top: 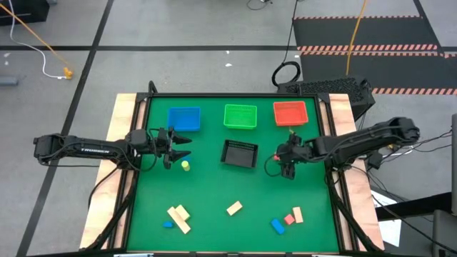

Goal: Sort & place blocks by color
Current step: Put the top left orange block into the orange bin

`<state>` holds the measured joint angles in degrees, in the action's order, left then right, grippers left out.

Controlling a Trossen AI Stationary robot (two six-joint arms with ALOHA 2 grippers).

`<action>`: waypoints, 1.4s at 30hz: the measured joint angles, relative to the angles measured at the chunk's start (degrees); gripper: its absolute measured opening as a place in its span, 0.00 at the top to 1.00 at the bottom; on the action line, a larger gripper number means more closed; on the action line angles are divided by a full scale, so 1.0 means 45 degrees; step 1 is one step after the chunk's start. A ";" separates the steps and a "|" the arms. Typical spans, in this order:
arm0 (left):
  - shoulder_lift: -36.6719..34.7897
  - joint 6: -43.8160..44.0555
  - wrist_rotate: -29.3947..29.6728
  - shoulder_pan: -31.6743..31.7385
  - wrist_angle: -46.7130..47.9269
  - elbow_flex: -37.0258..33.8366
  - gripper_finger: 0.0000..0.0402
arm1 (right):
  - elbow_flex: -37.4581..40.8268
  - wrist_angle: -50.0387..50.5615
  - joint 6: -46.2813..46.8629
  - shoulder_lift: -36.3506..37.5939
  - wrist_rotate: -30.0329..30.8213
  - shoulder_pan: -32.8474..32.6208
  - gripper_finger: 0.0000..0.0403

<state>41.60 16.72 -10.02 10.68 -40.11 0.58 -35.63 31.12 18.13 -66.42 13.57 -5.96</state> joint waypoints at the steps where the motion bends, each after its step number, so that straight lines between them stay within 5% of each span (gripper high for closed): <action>1: 0.0000 -0.0002 0.0004 0.0001 0.0001 0.0000 0.31 | 0.0112 -0.0160 -0.0007 -0.0161 0.0024 0.0005 0.32; 16: 0.0000 -0.0002 -0.0001 0.0000 -0.0002 0.0000 0.31 | 0.1240 -0.1733 0.0150 -0.0819 0.0050 0.1082 0.35; 25: 0.0000 -0.0002 0.0004 0.0005 0.0002 0.0005 0.31 | 0.1261 -0.1729 0.1228 -0.0746 -0.0244 0.1095 0.72; 36: 0.0000 0.0003 -0.0001 0.0003 -0.0002 0.0000 0.31 | 0.1149 -0.2598 0.1701 0.1098 -0.0676 0.1704 0.72; 42: 0.0000 0.0003 0.0004 0.0000 0.0002 0.0000 0.31 | 0.1144 -0.3861 0.0772 0.2255 0.1491 0.3130 0.72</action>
<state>41.60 16.73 -10.00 10.68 -40.10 0.58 -30.48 13.75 21.60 -56.27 20.28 8.13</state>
